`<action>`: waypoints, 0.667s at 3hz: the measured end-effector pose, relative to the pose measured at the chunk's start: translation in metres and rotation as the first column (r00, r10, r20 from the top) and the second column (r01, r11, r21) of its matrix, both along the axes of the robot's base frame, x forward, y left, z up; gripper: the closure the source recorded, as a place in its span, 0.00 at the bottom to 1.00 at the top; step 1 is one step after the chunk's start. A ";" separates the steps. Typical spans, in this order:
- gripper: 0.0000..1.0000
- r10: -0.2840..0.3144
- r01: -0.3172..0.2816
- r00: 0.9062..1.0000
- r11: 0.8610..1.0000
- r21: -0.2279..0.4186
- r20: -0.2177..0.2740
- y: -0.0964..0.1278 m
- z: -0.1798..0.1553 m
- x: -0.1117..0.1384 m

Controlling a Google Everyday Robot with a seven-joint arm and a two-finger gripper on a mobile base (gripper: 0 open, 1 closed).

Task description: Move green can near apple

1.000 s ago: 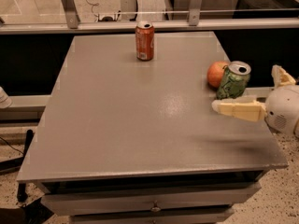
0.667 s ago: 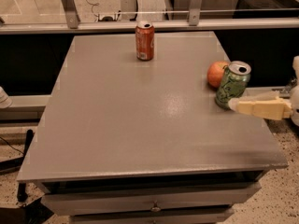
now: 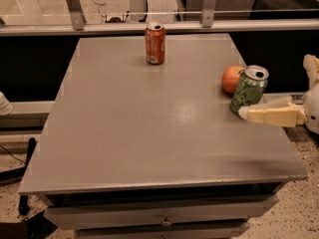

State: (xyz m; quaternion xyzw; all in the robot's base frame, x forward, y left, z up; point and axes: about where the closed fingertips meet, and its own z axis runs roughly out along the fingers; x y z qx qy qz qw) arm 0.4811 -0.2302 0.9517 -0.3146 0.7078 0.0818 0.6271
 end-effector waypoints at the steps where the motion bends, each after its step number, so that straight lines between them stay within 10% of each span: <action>1: 0.00 0.044 -0.037 0.996 0.996 -0.084 0.075 -0.017 0.016 0.023; 2: 0.00 0.086 -0.059 0.983 0.985 -0.164 0.161 -0.037 0.049 0.053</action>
Offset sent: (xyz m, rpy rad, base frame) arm 0.0957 -0.0696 0.1019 -0.2608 -0.3046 0.1085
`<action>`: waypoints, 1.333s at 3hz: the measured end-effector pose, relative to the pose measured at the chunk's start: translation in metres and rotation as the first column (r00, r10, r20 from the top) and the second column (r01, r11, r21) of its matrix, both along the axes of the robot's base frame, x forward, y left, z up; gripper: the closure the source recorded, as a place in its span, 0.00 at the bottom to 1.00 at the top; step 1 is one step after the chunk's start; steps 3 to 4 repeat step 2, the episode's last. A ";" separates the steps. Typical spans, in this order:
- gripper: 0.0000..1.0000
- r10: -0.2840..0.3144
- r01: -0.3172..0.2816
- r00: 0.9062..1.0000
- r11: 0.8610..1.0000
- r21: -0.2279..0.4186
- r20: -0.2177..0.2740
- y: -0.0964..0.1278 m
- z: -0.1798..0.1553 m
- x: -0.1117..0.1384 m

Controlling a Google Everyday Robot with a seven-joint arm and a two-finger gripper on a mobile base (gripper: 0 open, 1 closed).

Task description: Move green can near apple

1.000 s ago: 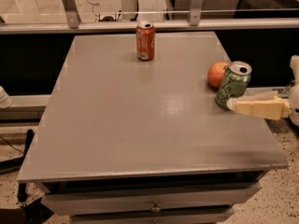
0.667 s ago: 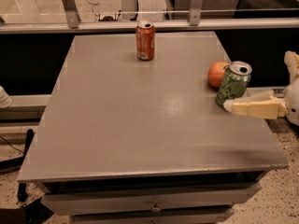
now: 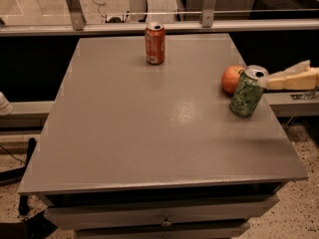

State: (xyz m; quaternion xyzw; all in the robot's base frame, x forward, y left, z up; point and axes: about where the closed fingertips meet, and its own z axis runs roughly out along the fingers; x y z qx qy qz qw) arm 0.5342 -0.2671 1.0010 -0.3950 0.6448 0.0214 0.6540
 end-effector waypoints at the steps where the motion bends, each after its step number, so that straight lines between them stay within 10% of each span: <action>1: 0.00 0.051 -0.046 0.996 0.996 -0.077 0.070 -0.012 0.030 0.032; 4: 0.00 0.051 -0.042 0.991 0.996 -0.076 0.121 -0.013 0.061 0.037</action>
Offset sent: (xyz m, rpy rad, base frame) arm 0.0243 -0.0095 0.0223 -0.0578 -0.0543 0.0363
